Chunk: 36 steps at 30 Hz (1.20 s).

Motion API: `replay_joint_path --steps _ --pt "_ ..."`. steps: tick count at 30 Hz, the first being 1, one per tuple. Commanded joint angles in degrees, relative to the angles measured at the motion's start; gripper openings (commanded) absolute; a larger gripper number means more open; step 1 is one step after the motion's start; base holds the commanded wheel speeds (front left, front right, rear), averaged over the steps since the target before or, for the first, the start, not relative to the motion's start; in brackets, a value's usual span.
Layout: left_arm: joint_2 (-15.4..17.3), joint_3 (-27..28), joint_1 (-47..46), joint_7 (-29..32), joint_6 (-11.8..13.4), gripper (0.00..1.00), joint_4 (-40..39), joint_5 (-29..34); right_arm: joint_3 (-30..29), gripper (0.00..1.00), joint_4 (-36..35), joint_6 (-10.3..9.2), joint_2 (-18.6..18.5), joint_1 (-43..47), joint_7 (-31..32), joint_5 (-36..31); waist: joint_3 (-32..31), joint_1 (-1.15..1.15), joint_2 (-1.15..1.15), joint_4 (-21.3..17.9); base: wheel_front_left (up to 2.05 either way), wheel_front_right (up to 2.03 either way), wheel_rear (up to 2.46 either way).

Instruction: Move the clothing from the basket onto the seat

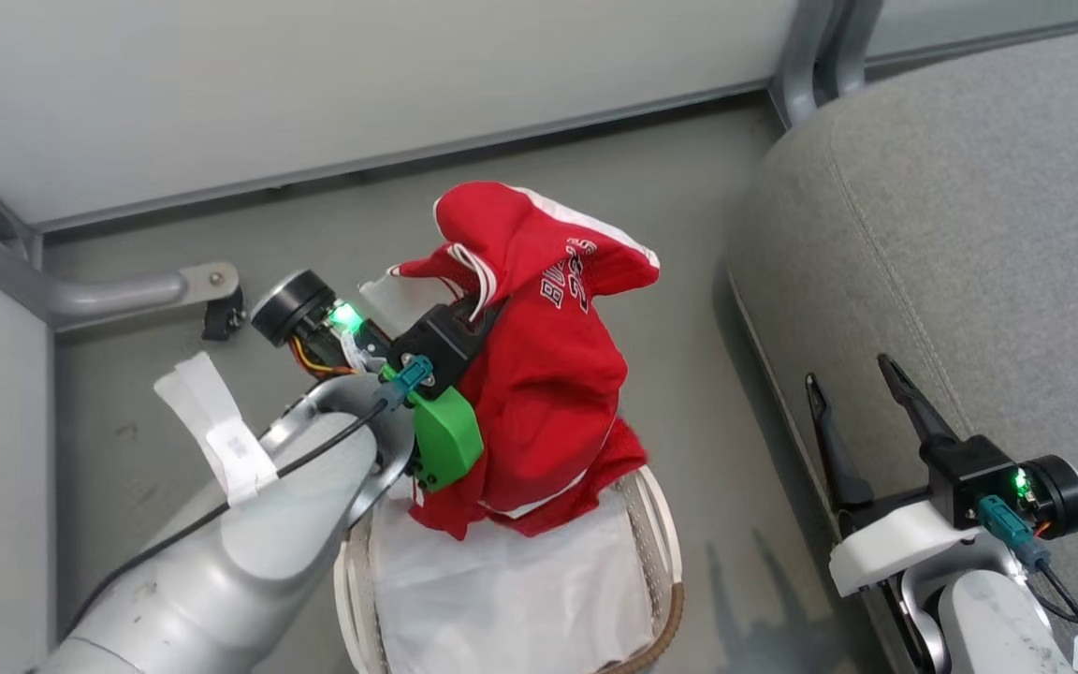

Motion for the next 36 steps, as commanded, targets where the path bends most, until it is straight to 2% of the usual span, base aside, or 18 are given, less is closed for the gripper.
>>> replay_joint_path --steps 1,9,18,26,31,36 --pt "1.2 -0.7 -1.7 0.9 -0.1 0.0 -1.5 -0.4 0.5 1.0 0.1 -0.06 -0.2 1.1 -0.1 -0.2 -6.5 0.0 0.0 3.3 0.0 0.0 0.0" --pt "6.4 -2.7 -9.0 6.6 0.0 0.0 -7.9 -3.9 4.4 1.0 0.3 -0.06 -0.2 0.9 -0.1 0.1 -9.6 0.0 0.0 2.6 0.0 0.0 0.0" --pt "7.8 -2.4 -16.8 10.0 0.0 0.0 -9.3 -5.3 9.3 1.0 -0.1 -0.05 -0.2 -2.3 -0.1 1.1 -10.3 0.0 0.0 2.4 0.0 0.0 0.0" --pt "5.5 -3.8 -22.7 11.6 0.0 0.0 -6.4 -5.6 18.8 1.0 -0.1 -0.05 -0.2 -7.8 -0.1 6.4 -10.7 0.0 0.0 2.8 0.0 0.0 0.0" --pt "2.3 -6.0 -25.4 11.6 0.0 0.0 -4.2 -6.6 26.7 1.0 -0.1 -0.06 -0.3 -13.4 -0.1 10.4 -10.9 0.0 0.0 3.6 0.0 0.0 0.0" --pt "-1.6 -8.2 -27.4 11.2 0.0 0.0 -1.9 -7.6 30.1 1.0 3.6 -0.06 -0.3 -18.1 -0.1 13.8 -11.2 0.0 0.0 5.5 0.0 0.0 0.0"
